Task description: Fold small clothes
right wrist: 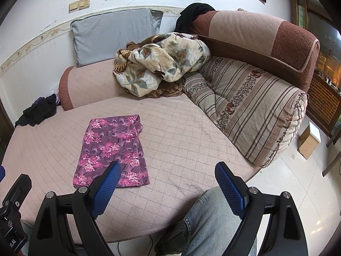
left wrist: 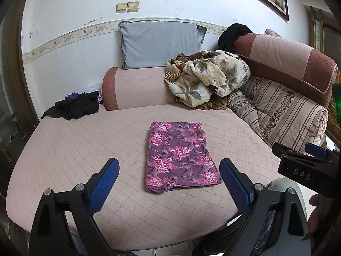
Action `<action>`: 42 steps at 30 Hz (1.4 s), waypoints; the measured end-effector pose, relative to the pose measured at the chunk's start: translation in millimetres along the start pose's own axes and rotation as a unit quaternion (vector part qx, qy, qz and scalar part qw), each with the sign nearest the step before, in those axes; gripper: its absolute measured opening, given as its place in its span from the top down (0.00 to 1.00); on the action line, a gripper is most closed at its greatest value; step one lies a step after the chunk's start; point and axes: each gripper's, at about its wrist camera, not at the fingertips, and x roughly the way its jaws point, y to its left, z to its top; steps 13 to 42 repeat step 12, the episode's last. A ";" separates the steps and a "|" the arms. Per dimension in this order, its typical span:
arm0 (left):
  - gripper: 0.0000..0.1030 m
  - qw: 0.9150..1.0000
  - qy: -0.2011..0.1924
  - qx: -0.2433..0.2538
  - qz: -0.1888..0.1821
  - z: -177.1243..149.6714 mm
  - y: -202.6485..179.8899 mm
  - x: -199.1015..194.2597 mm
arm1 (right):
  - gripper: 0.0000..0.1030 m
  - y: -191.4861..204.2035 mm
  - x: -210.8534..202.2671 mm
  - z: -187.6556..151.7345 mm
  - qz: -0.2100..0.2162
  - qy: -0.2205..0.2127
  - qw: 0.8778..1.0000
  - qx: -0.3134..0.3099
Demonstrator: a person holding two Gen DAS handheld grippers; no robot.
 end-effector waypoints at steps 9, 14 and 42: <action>0.08 1.000 -0.002 0.003 0.000 0.7 3.3 -0.4 | 0.10 0.5 -1.0 1.8 0.000 -0.002 1.000 -0.001; 0.08 1.000 -0.007 0.006 -0.002 1.5 7.6 -1.1 | 0.10 0.9 -2.2 1.8 0.001 -0.001 1.000 0.000; 0.08 1.000 -0.007 0.006 -0.002 1.5 7.6 -1.1 | 0.10 0.9 -2.2 1.8 0.001 -0.001 1.000 0.000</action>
